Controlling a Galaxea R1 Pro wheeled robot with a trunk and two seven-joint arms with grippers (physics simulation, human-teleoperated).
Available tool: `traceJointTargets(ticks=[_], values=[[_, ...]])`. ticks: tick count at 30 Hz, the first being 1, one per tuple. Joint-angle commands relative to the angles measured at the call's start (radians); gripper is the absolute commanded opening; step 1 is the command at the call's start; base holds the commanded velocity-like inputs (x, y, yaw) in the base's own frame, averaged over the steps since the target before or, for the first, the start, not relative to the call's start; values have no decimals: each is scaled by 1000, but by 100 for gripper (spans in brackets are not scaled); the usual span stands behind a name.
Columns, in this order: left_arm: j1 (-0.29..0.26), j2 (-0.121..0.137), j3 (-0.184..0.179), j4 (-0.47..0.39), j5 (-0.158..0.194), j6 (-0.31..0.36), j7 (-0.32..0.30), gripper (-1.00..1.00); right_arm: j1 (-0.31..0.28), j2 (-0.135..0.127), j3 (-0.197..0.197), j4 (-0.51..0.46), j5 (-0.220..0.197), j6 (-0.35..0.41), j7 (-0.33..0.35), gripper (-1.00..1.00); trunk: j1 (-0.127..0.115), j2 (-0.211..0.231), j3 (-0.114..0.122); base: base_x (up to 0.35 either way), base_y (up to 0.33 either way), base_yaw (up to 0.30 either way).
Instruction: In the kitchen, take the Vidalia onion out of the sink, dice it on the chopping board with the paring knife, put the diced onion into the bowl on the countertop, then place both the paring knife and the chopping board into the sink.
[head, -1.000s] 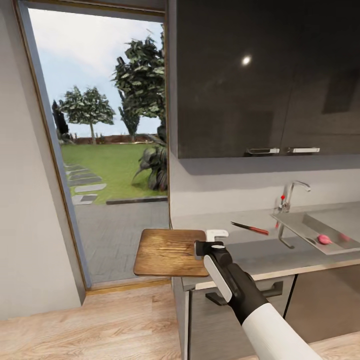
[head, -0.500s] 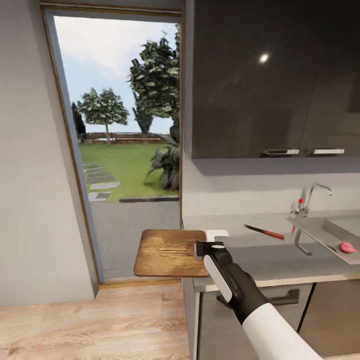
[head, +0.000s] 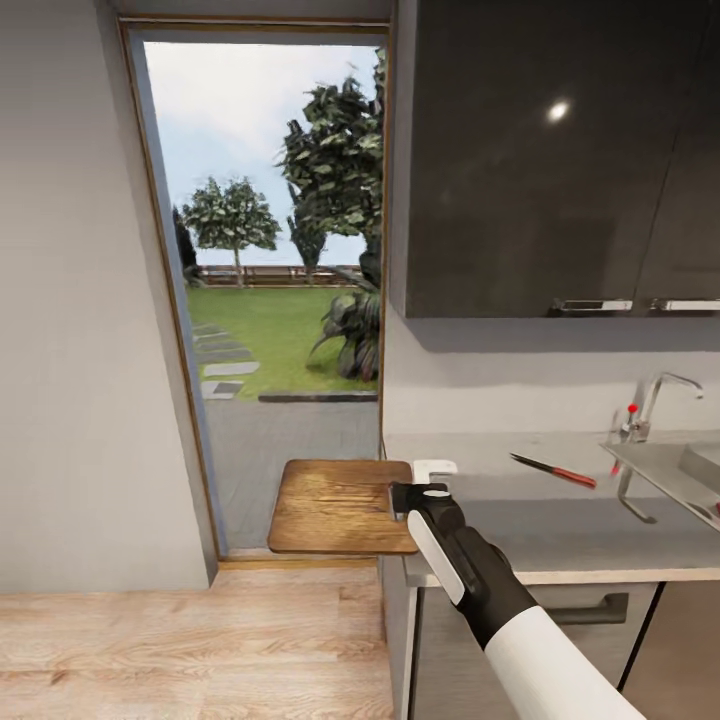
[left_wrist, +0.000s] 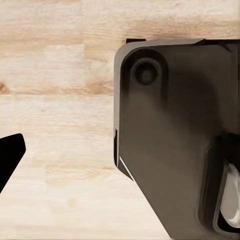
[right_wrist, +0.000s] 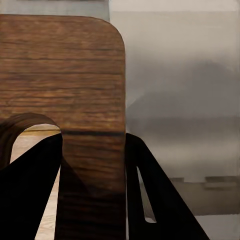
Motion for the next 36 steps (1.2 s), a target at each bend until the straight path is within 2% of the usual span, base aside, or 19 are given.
traceJointTargets(ticks=[1,3,5,7,10,16,24,27,36], values=[[1,-1,0,-1,1,-2,0,100,-1,0,3,-1,-10,1,-10,-100,0,-1,0,0,0,9],[1,-8,1,-2,1,-2,-2,100,-1,0,2,-1,-10,1,-10,-100,0,-1,0,0,0,5],[1,-38,2,-3,0,-2,-4,100,-1,0,3,-1,-10,1,-10,-100,0,-1,0,0,0,2],[1,-56,3,-7,-2,-3,-5,100,-1,0,2,-1,-9,1,-10,-100,0,-1,0,0,0,0],[1,-62,4,-20,-4,-3,-6,100,-1,0,2,-1,-9,1,-11,-100,0,-1,0,0,0,0],[1,-62,5,-77,-4,-3,-6,100,-1,0,2,-1,-9,1,-11,-100,0,-1,0,0,0,0],[1,-61,3,-249,-9,-3,-1,100,-1,0,3,-1,-9,0,-12,-100,0,-1,0,0,-103,0],[1,-46,2,-310,-9,-4,-4,100,-1,0,3,-1,-9,0,-12,-100,0,-1,0,0,-287,0],[1,-23,-4,-311,-9,-11,-8,100,-1,0,2,-1,-8,0,-12,-100,0,-1,0,0,-329,0]])
